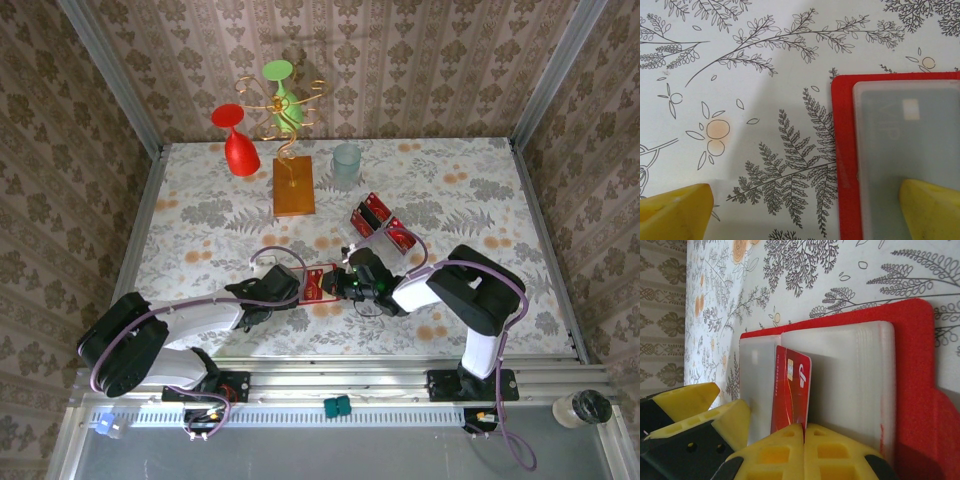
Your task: Put the credit cards into the card holder
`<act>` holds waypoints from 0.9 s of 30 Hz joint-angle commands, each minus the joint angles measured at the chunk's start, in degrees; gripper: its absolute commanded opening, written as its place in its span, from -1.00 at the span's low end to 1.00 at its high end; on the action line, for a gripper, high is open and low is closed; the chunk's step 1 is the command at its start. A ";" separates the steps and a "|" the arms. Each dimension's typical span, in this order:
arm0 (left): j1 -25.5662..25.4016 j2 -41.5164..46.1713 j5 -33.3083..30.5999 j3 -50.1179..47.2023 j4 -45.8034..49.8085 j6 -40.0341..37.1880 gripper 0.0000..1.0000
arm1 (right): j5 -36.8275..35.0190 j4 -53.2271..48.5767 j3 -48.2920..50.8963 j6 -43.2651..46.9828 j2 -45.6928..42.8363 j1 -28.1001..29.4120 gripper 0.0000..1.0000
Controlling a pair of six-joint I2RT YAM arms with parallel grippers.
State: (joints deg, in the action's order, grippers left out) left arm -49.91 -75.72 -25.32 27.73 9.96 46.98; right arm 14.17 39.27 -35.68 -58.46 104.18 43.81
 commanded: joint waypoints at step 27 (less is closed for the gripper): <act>0.12 0.69 -0.89 -0.59 3.29 -0.27 0.92 | 5.93 -34.50 -13.59 12.40 2.19 0.05 -0.34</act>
State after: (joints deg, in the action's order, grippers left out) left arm -49.89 -75.59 -25.56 27.70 10.46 46.96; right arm 19.81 18.83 -48.71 -51.51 105.97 43.77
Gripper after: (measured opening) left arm 0.961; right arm 0.303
